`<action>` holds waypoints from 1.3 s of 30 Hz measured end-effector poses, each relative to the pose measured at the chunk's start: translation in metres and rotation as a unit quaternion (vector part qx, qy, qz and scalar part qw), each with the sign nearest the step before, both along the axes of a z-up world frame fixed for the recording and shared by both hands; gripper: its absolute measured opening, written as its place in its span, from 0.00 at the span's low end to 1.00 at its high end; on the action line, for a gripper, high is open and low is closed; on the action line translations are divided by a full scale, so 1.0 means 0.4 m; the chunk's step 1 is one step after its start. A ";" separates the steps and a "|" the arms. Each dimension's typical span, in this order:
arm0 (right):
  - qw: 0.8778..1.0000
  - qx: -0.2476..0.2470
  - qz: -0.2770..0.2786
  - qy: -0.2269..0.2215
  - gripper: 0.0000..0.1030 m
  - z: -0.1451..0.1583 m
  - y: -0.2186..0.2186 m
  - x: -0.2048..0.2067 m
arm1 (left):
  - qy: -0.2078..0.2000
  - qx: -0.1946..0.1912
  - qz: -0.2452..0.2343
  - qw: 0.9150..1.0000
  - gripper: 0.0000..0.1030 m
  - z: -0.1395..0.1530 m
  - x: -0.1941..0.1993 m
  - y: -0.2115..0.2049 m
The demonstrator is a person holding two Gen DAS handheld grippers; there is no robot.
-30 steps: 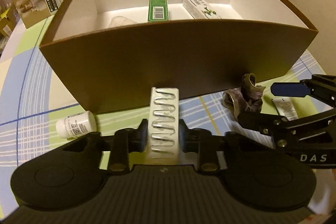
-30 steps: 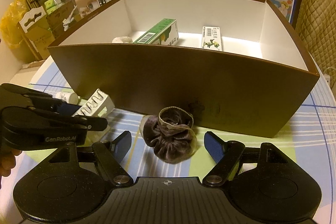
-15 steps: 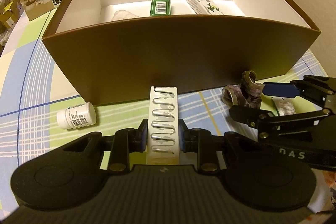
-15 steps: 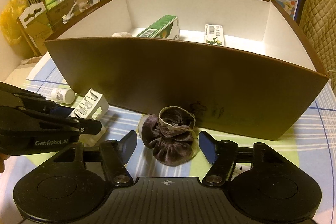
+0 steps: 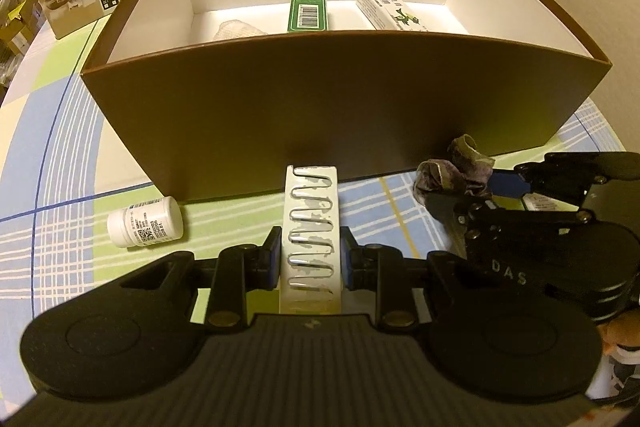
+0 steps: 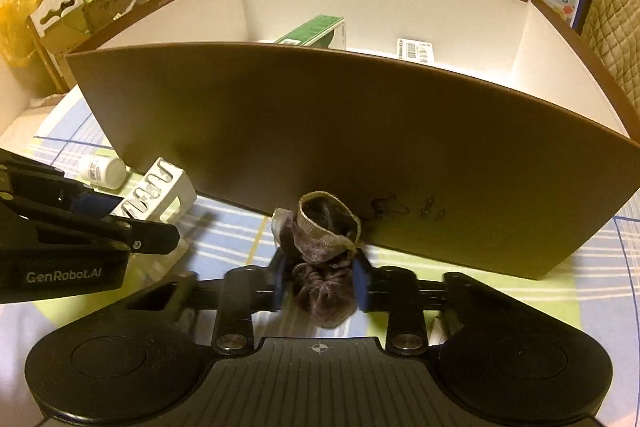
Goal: Organize objects
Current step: 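Grasp the white pill tray with the left tool while the right tool grasps the brown fabric pouch, then lift the pill tray toward the box with the left tool while the right tool lifts the brown pouch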
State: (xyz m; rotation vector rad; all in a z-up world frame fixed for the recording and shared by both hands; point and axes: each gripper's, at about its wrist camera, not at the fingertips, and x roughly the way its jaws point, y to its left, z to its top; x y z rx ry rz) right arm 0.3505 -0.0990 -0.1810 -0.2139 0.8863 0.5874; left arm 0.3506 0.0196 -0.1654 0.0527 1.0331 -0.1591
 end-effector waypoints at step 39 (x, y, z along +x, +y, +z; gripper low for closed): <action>0.998 0.047 0.027 0.023 0.19 0.121 -0.001 -0.033 | -0.039 -0.027 -0.016 0.999 0.23 0.117 -0.058 0.007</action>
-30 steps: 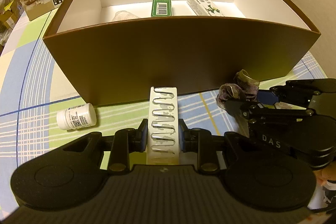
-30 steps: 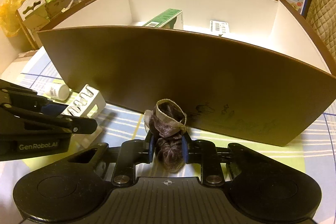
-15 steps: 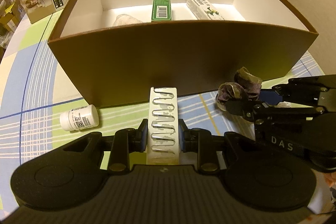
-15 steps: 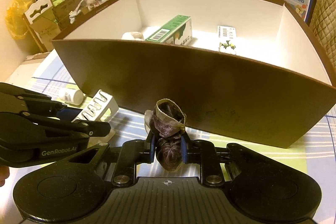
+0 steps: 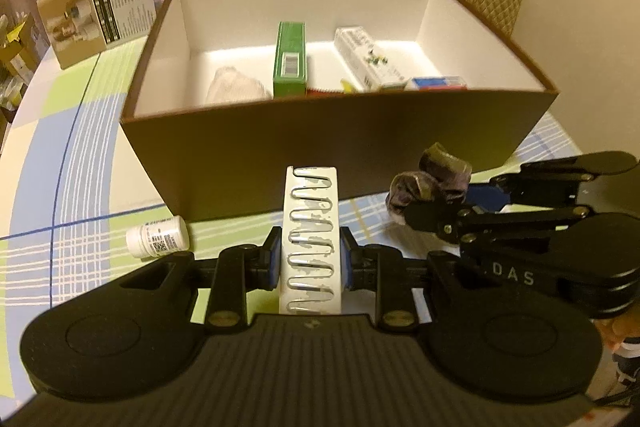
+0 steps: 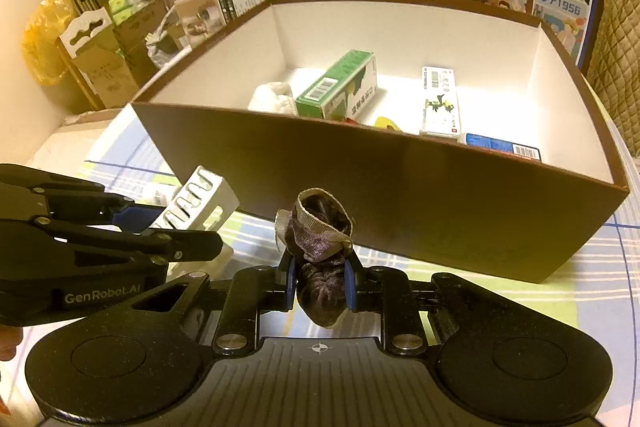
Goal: Organize objects
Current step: 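Lift the pill tray toward the box with the left tool while the right tool lifts the brown pouch, then carry the pill tray over the box with the left tool while the right tool carries the pouch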
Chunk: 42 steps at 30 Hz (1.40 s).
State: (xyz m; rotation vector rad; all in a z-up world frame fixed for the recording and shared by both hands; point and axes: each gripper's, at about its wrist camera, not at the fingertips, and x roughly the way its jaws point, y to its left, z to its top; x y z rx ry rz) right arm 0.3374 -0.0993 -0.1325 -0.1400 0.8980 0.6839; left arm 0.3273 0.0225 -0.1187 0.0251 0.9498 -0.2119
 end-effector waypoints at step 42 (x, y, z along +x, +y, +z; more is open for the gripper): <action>0.984 0.063 -0.147 -0.084 0.19 0.238 -0.116 0.216 | -0.100 -0.014 0.091 0.991 0.23 0.183 0.188 0.050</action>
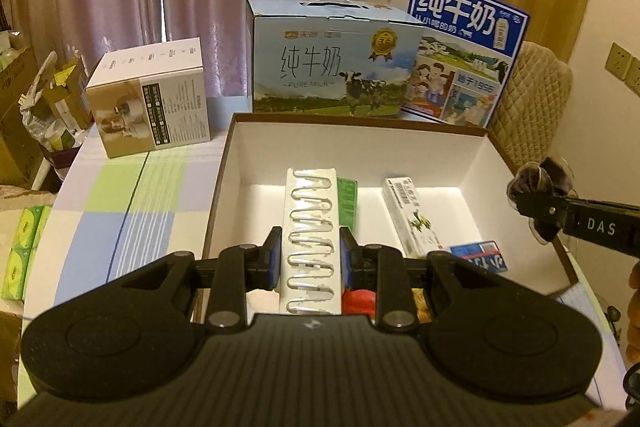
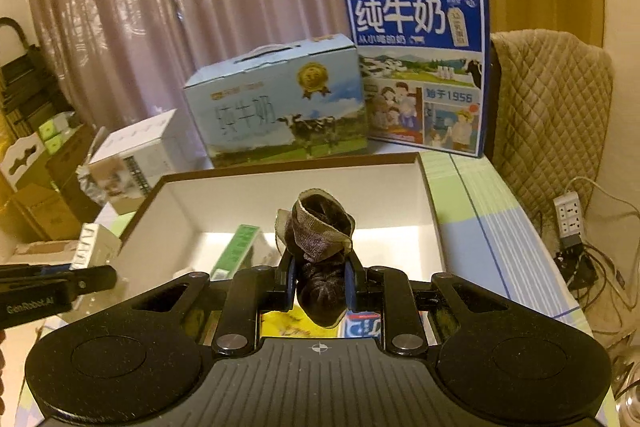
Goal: Organize objects
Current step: 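Carry the pill tray over the box with the left tool while the right tool carries the pouch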
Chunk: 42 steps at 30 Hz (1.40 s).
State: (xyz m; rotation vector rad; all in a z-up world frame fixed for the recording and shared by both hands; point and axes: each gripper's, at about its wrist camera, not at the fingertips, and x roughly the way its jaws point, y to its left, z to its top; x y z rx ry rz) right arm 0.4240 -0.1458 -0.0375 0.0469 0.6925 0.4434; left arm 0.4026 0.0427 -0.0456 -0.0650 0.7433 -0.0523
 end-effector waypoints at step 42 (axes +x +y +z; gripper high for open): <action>0.997 -0.027 -0.046 0.052 0.19 -0.157 0.024 0.207 | 0.006 0.004 0.044 0.999 0.37 -0.137 0.233 -0.014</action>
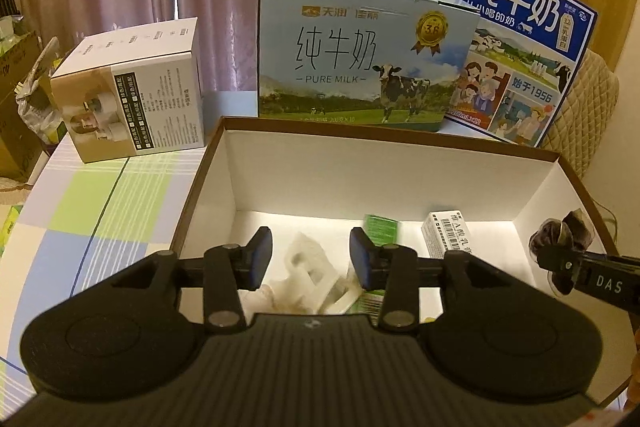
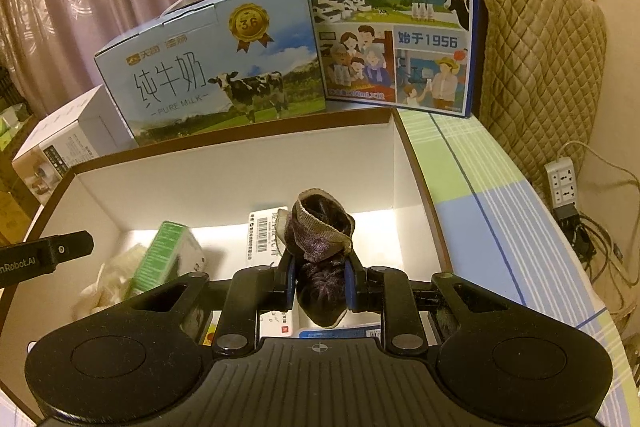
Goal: Organize objects
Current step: 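Carry the pill tray over the box with the left tool while the right tool carries the pouch, then open the left tool to drop the pill tray while the right tool releases the pouch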
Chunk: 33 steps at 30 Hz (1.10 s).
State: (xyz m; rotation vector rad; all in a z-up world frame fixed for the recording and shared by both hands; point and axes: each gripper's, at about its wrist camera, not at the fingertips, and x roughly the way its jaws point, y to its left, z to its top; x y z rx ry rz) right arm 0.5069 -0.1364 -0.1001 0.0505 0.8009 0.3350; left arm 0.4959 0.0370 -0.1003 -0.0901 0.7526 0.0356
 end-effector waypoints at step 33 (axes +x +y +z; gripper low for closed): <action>0.998 0.031 -0.002 -0.056 0.71 0.039 0.002 -0.015 | 0.001 0.003 -0.005 1.000 0.69 0.005 -0.006 -0.014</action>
